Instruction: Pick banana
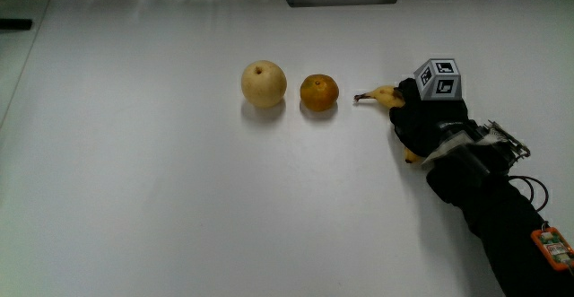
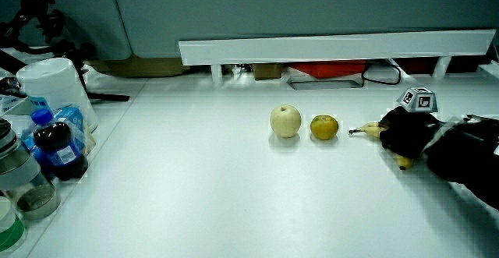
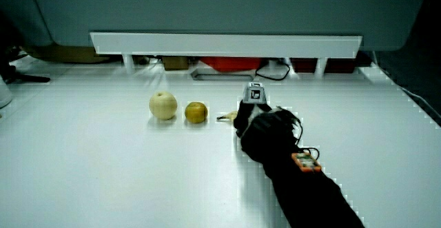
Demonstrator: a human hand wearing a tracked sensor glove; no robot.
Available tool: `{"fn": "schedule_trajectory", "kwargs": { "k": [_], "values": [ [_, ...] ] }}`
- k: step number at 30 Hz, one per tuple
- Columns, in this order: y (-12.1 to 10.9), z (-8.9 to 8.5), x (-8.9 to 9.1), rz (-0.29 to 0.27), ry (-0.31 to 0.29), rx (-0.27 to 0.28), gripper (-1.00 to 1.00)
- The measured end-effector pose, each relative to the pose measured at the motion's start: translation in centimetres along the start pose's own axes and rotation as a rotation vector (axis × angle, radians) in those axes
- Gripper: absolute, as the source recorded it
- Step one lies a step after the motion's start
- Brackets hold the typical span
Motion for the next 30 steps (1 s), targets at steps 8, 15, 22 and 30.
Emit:
{"fn": "schedule_trajectory", "kwargs": {
  "k": [8, 15, 22, 30],
  "values": [
    [-2.0, 2.8, -2.0, 0.071, -0.015, 0.056, 1.00],
    [-4.2, 3.9, -4.1, 0.181, -0.026, 0.062, 1.00],
    [-7.8, 5.2, -7.0, 0.312, -0.046, 0.104, 1.00],
    [-12.9, 5.5, -10.0, 0.465, -0.082, 0.117, 1.00]
  ]
}}
